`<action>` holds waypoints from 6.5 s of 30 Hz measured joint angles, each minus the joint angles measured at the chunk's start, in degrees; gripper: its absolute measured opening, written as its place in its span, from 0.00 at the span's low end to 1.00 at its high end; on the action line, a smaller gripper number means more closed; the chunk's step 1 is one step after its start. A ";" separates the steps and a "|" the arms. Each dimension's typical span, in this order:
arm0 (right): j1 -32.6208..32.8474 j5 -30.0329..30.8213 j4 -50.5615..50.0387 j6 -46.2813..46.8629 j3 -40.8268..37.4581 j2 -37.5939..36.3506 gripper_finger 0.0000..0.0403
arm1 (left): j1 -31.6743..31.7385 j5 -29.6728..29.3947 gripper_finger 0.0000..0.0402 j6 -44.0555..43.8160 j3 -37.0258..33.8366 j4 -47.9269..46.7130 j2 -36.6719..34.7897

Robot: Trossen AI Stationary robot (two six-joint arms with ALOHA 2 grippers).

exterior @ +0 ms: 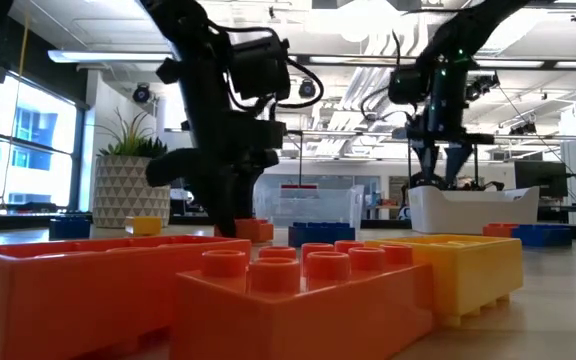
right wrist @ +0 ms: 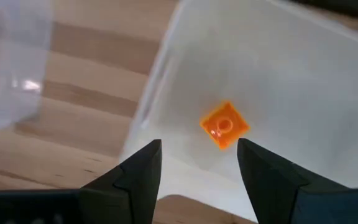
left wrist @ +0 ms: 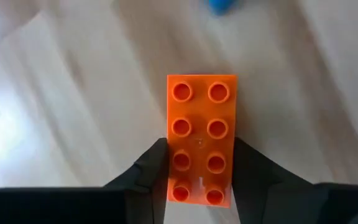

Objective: Sort & place blocks by color
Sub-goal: Put the orange game piece into the transparent bin, then put the blue game piece into the bottom white bin

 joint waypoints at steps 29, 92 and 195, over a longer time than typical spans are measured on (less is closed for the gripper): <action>10.78 -2.99 -2.10 -6.07 9.68 -0.04 0.49 | 18.35 -0.03 0.27 -23.58 16.21 2.04 -0.11; 49.76 0.91 19.26 -22.37 9.65 4.48 0.50 | 21.06 1.33 0.54 -13.57 25.48 -31.76 -25.96; 47.34 20.89 3.44 -43.12 43.23 25.83 0.28 | 15.18 23.02 0.54 -54.90 5.04 -16.48 -32.79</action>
